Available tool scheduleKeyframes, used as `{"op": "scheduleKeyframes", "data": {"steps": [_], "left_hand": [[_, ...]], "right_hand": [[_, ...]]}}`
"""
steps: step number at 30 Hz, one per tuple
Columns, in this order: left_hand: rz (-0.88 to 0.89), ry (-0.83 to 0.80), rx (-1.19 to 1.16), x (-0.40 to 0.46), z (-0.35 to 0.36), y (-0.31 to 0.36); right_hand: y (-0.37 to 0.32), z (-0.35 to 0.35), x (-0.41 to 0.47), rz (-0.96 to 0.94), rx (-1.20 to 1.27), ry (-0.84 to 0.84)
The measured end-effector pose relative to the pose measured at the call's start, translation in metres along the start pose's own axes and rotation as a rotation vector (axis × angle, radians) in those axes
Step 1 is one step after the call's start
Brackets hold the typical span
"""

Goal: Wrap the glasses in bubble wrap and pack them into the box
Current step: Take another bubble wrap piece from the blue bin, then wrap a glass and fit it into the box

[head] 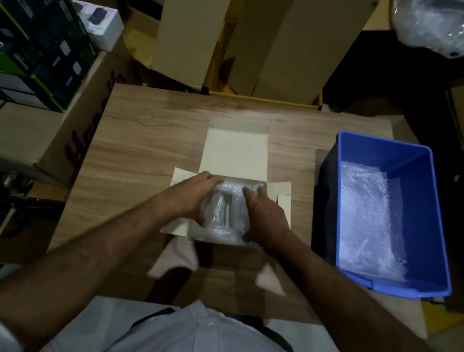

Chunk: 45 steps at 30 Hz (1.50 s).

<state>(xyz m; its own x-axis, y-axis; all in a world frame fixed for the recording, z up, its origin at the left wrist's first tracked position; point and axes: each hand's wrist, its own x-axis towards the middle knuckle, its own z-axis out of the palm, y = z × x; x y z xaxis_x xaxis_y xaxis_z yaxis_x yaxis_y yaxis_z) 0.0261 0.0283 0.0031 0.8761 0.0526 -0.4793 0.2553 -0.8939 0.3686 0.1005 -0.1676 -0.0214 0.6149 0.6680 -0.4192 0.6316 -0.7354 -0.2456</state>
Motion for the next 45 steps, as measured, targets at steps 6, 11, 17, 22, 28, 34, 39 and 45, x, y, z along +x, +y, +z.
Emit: {"op": "scheduleKeyframes", "data": {"steps": [6,11,17,22,28,34,39,45], "left_hand": [[-0.053,-0.088,0.29,0.022,0.02,0.013],[0.007,0.042,0.449,0.02,0.033,0.018],[0.033,0.073,0.626,0.023,0.038,0.012],[0.052,0.123,0.513,0.008,0.046,0.004],[0.118,0.378,0.087,-0.011,0.045,0.033],[0.214,0.552,0.066,0.014,0.052,0.118],[0.378,0.587,0.06,0.044,0.065,0.19],[0.366,0.479,0.095,0.081,0.078,0.239]], "right_hand": [[-0.011,0.011,0.008,0.033,-0.033,0.006],[-0.014,0.022,0.013,0.055,-0.038,0.049],[-0.015,0.033,0.016,0.042,-0.023,0.078],[-0.012,0.019,0.001,-0.033,0.008,0.055],[0.022,-0.007,-0.04,-0.045,0.183,0.416],[0.082,-0.024,-0.085,0.18,0.251,0.64],[0.153,-0.009,-0.113,0.252,0.211,0.621],[0.22,-0.007,-0.13,0.341,0.196,0.345]]}}
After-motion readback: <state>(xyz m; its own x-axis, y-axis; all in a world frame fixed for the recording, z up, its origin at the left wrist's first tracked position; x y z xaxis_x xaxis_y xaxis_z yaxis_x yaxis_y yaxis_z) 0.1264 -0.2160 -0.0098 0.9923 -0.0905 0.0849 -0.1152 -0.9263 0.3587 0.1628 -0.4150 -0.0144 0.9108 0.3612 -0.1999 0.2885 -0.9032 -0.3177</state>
